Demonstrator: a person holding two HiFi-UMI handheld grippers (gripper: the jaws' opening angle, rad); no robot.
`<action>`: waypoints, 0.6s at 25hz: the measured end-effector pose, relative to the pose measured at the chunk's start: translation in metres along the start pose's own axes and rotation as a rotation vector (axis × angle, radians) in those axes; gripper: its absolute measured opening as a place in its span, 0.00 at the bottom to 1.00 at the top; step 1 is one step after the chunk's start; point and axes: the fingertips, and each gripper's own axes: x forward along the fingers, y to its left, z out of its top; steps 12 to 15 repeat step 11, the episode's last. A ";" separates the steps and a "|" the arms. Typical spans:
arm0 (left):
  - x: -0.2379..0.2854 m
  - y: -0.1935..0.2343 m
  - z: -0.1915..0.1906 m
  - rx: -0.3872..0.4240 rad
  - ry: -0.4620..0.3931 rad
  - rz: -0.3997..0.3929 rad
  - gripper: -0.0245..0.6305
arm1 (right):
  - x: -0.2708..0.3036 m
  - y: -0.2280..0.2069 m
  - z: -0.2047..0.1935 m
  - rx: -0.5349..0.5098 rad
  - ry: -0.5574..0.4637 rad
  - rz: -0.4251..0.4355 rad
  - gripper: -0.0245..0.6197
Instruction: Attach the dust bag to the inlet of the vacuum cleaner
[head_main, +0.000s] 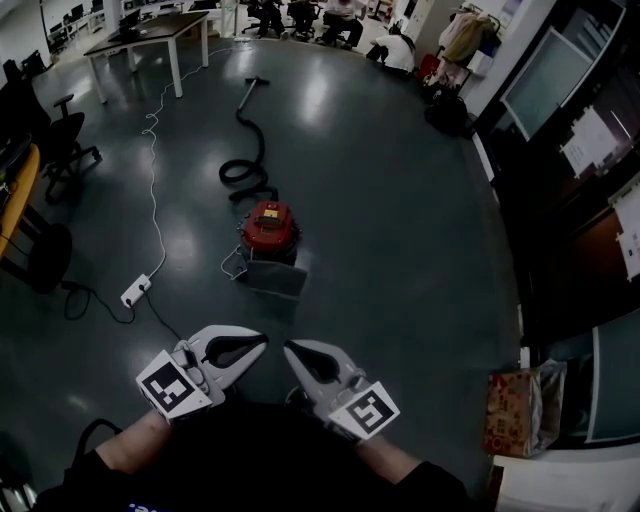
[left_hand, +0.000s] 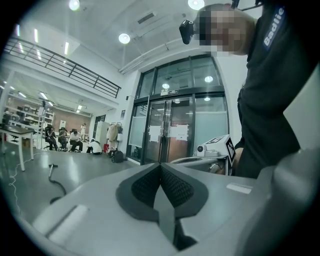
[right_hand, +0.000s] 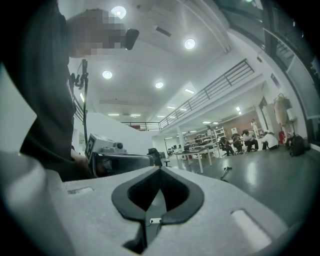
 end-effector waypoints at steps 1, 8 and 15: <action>-0.001 0.000 0.000 0.000 -0.001 0.001 0.04 | 0.000 0.000 0.000 0.001 -0.001 -0.002 0.04; -0.002 -0.002 0.001 -0.001 0.000 0.003 0.04 | -0.001 0.001 0.002 -0.001 -0.006 -0.010 0.04; -0.001 -0.003 0.002 -0.003 0.001 0.004 0.04 | -0.002 0.002 0.003 0.000 -0.005 -0.010 0.04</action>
